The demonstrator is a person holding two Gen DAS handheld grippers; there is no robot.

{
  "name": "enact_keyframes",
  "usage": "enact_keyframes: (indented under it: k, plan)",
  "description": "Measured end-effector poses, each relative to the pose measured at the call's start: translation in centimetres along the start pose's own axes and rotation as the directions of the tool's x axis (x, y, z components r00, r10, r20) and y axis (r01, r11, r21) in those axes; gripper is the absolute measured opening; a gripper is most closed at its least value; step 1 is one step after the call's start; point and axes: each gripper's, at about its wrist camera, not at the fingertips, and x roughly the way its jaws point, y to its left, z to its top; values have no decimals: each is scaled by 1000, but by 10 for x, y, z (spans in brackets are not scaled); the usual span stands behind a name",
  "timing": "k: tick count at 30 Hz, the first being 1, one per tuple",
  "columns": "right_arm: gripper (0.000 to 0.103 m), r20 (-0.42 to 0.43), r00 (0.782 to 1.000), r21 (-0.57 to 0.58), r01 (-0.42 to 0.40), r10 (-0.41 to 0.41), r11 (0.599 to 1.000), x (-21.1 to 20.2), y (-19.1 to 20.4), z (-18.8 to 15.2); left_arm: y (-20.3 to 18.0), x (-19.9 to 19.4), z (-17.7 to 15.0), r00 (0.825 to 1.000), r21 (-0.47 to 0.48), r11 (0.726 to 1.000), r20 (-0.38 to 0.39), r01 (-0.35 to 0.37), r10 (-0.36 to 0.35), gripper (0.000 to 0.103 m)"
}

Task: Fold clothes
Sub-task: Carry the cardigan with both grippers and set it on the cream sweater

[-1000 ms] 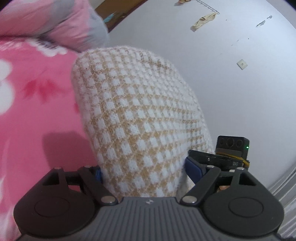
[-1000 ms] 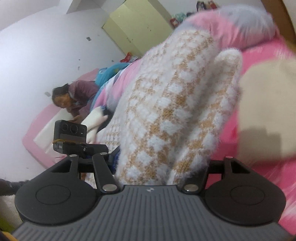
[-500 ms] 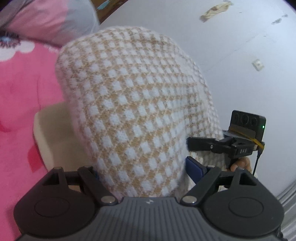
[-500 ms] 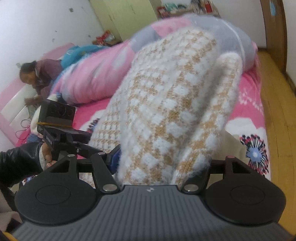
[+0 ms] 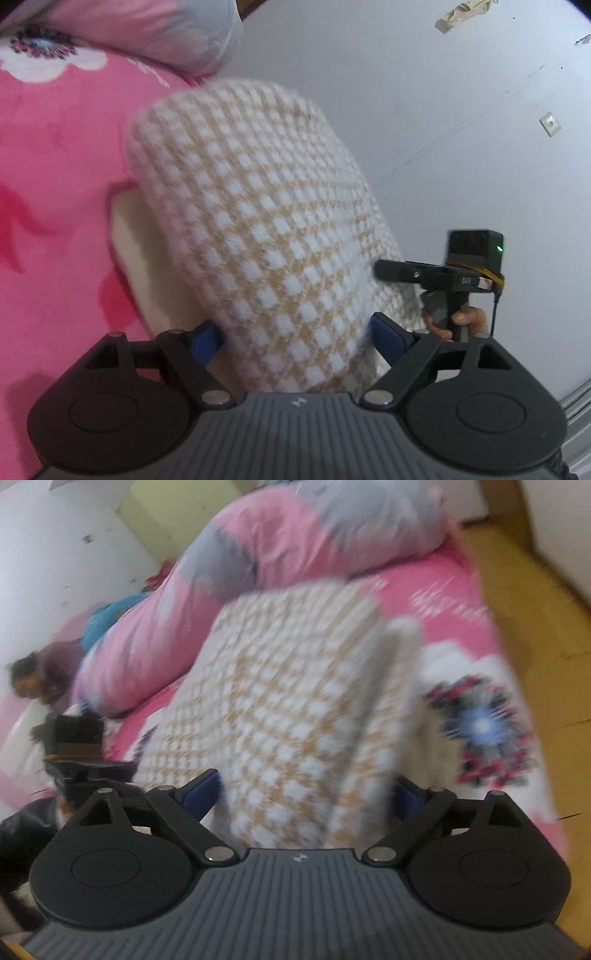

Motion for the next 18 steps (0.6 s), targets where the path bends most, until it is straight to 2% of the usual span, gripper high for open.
enact_keyframes:
  k: [3, 4, 6, 8, 10, 12, 13, 15, 17, 18]
  plan:
    - [95, 142, 985, 41, 91, -96, 995, -28, 11, -9, 10, -26, 9, 998, -26, 999, 42, -47, 48, 88]
    - [95, 213, 968, 80, 120, -134, 990, -43, 12, -14, 15, -34, 13, 996, -40, 997, 62, -68, 70, 89]
    - [95, 362, 910, 108, 177, -205, 978, -70, 30, -34, 25, -46, 24, 989, -78, 991, 95, -105, 112, 90]
    - [94, 452, 872, 40, 188, -186, 981, -78, 64, -60, 31, -47, 35, 984, -130, 984, 113, -119, 134, 90]
    - [93, 532, 831, -24, 207, -162, 978, -84, 97, -86, 28, -35, 45, 984, -137, 983, 109, -124, 139, 91]
    - [89, 531, 826, -68, 261, -187, 963, -62, 121, -98, 21, -21, 53, 981, -117, 981, 101, -153, 165, 90]
    - [84, 531, 824, -89, 288, -199, 953, -52, 133, -104, 16, -21, 51, 977, -99, 981, 117, -169, 181, 89]
    - [62, 532, 817, -133, 340, -223, 931, -30, 157, -116, 0, -10, 58, 959, -42, 975, 176, -217, 221, 87]
    - [49, 533, 810, -169, 386, -245, 907, -9, 179, -127, -16, 5, 64, 935, 32, 953, 206, -302, 289, 85]
    - [41, 520, 816, -145, 377, -253, 915, 1, 175, -120, -24, 14, 66, 920, 70, 936, 221, -346, 324, 85]
